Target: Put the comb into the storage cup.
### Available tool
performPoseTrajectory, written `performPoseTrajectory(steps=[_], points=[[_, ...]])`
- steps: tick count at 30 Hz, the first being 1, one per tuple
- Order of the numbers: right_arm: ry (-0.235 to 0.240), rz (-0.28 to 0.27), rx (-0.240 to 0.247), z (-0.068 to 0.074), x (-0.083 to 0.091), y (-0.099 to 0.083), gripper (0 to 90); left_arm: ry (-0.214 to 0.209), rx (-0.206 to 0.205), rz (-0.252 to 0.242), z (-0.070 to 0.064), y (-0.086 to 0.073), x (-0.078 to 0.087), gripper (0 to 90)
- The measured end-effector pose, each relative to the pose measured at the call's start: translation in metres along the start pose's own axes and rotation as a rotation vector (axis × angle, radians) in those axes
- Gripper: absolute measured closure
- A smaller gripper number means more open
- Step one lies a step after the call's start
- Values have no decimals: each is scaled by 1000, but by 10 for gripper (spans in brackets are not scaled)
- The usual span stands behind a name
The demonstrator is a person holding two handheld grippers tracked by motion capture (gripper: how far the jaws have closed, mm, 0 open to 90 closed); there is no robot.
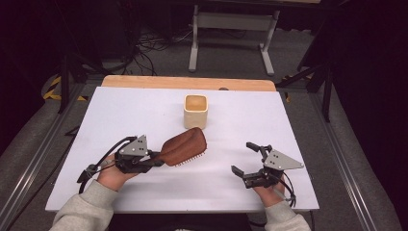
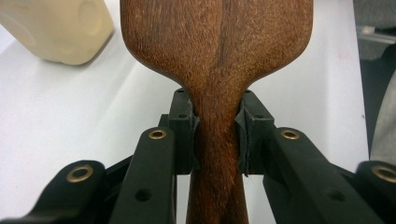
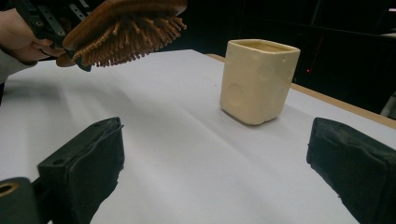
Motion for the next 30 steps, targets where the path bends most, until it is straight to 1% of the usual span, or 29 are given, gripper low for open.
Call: performPoseTrajectory(steps=[2,3,5,7,9,13,15,18,20,22,27,28,30], points=[[3,1,0,0,-1,0,48,10,7,-33,-2,0,-1,722],[3,3,0,0,-1,0,48,5,12,-48,-2,0,-1,723],[5,2,-1,0,-1,0,48,13,18,-83,-4,0,-2,722],[7,2,-3,1,-2,0,48,10,22,-105,-5,0,-3,723],[8,4,1,1,-3,0,48,5,28,-117,-4,1,-4,723],[16,11,3,3,-5,2,48,30,35,-147,-4,3,-6,723],[22,10,7,5,-7,3,48,35,37,-163,-4,4,-7,723],[32,12,5,7,-10,7,48,67,28,-179,-5,6,-8,723],[39,15,11,9,-12,10,48,81,22,-197,-5,7,-8,723],[45,20,17,11,-14,12,48,95,26,-212,-6,7,-9,723],[71,38,23,16,-22,20,48,120,36,-231,-6,4,-9,722],[76,38,23,17,-24,23,48,114,39,-235,-5,4,-9,722],[94,39,21,19,-28,28,48,124,37,-231,-5,3,-9,722]])
Point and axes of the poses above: each handheld gripper's, and its own axes: x roughly backward along the jaws, y roughly out of its top, z roughly to its left, the point moved 3 cm from there along -x, roughly forward along the jaws, and after that the axes turned 9 degrees about -y, right-handed, at the moved point
